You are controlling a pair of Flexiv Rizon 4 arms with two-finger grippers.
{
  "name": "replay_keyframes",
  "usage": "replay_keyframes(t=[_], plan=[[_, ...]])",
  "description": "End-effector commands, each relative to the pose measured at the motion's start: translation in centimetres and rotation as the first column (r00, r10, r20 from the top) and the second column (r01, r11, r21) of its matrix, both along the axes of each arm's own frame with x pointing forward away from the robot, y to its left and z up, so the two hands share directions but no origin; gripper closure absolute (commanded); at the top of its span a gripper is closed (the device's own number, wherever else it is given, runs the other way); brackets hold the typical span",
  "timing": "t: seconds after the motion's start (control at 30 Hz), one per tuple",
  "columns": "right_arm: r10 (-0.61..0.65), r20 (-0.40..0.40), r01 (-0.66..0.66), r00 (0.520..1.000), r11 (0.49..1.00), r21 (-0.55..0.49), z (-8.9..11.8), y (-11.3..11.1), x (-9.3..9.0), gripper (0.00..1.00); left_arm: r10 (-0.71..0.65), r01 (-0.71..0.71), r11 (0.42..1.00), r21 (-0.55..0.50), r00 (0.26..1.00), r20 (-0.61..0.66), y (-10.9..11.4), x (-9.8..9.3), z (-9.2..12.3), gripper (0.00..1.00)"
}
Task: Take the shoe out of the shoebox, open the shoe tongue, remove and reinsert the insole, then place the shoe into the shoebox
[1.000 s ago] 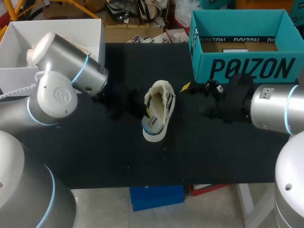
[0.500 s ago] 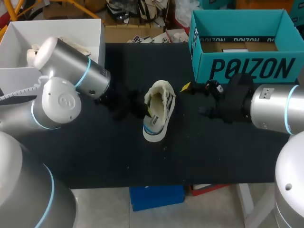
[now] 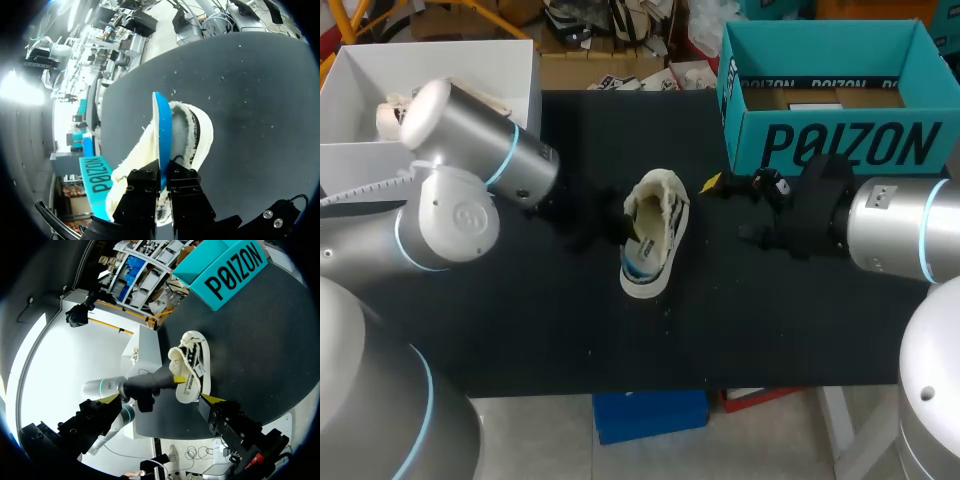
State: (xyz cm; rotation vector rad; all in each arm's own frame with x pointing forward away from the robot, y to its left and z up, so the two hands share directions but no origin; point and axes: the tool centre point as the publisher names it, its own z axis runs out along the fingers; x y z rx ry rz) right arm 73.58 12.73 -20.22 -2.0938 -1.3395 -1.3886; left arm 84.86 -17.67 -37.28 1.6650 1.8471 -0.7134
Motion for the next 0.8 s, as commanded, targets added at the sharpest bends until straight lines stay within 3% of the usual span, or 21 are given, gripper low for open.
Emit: replay_keyframes(t=[0.03,0.07,0.13,0.2,0.23,0.33,0.43,0.73,0.8], plan=[[0.026,-0.017,-0.026,1.000,1.000,0.018,-0.3,-0.6,-0.1,0.00,0.006,-0.006,1.000,0.008,1.000,0.010,-0.8,0.0,-0.1,0.53],[0.026,-0.017,-0.026,1.000,1.000,0.018,-0.3,-0.6,-0.1,0.00,0.000,0.000,1.000,-0.001,1.000,0.009,-0.8,-0.2,0.2,0.27],[0.026,-0.017,-0.026,1.000,1.000,0.018,-0.3,-0.6,-0.1,0.00,-0.007,0.007,1.000,-0.010,1.000,0.011,-0.6,-0.5,0.6,0.22],[0.026,-0.017,-0.026,1.000,1.000,0.018,-0.3,-0.6,-0.1,0.00,-0.015,0.015,1.000,-0.022,1.000,0.011,-0.4,-0.9,1.1,0.09],[0.026,-0.017,-0.026,1.000,1.000,0.018,-0.3,-0.6,-0.1,0.00,-0.021,0.021,0.999,-0.030,1.000,0.010,-0.3,-1.1,1.4,0.10],[0.026,-0.017,-0.026,1.000,1.000,0.018,-0.3,-0.6,-0.1,0.00,-0.035,0.035,0.998,-0.044,0.999,0.001,0.0,-1.9,1.9,0.23],[0.026,-0.017,-0.026,1.000,1.000,0.018,-0.3,-0.6,-0.1,0.00,-0.050,0.048,0.997,-0.063,0.998,-0.025,0.1,-2.7,2.2,0.51],[0.026,-0.017,-0.026,1.000,1.000,0.018,-0.3,-0.6,-0.1,0.00,-0.102,0.099,0.993,-0.061,0.994,-0.047,-0.2,-4.0,1.9,0.69],[0.026,-0.017,-0.026,1.000,1.000,0.018,-0.3,-0.6,-0.1,0.00,-0.110,0.107,0.993,-0.058,0.993,-0.051,-0.2,-4.1,1.8,0.82]])
